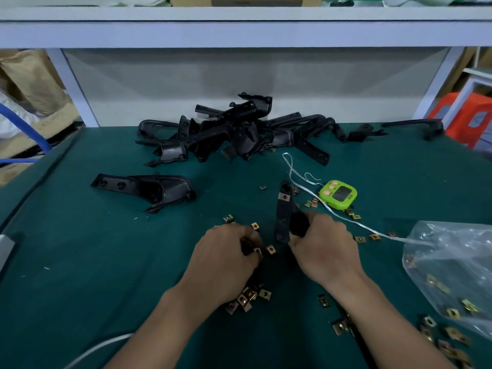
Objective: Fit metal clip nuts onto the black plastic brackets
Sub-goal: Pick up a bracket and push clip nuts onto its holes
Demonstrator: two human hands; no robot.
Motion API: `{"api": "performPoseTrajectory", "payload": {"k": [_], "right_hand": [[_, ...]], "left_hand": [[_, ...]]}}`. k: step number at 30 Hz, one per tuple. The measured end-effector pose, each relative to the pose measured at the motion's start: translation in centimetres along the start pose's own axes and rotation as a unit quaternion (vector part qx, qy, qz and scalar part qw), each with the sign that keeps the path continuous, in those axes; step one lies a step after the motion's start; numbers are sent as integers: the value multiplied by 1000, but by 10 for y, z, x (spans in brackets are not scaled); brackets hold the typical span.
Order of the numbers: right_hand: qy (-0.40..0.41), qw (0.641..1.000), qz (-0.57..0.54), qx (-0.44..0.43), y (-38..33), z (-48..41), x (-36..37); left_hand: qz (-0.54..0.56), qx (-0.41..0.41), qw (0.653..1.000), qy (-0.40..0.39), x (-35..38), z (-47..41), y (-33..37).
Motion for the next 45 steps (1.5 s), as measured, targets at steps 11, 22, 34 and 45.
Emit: {"api": "performPoseTrajectory", "payload": {"k": [11, 22, 34, 45], "right_hand": [[-31, 997, 1, -73, -9, 4, 8], [-22, 994, 43, -96, -9, 3, 10], [-28, 996, 0, -84, -9, 4, 5], [15, 996, 5, -87, -6, 1, -3]], "left_hand": [[16, 69, 974, -215, -21, 4, 7], [13, 87, 971, -223, 6, 10, 14], [322, -12, 942, -99, 3, 2, 12], [445, -35, 890, -90, 5, 1, 10]]}}
Point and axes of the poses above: each hand's wrist, its own z-axis away from the middle knuckle, its own x-axis out of the palm, y = z × x, the point moved 5 cm from there along -z, towards the middle knuckle, and after that the axes turned 4 degrees about -z, right-handed, at the moved point
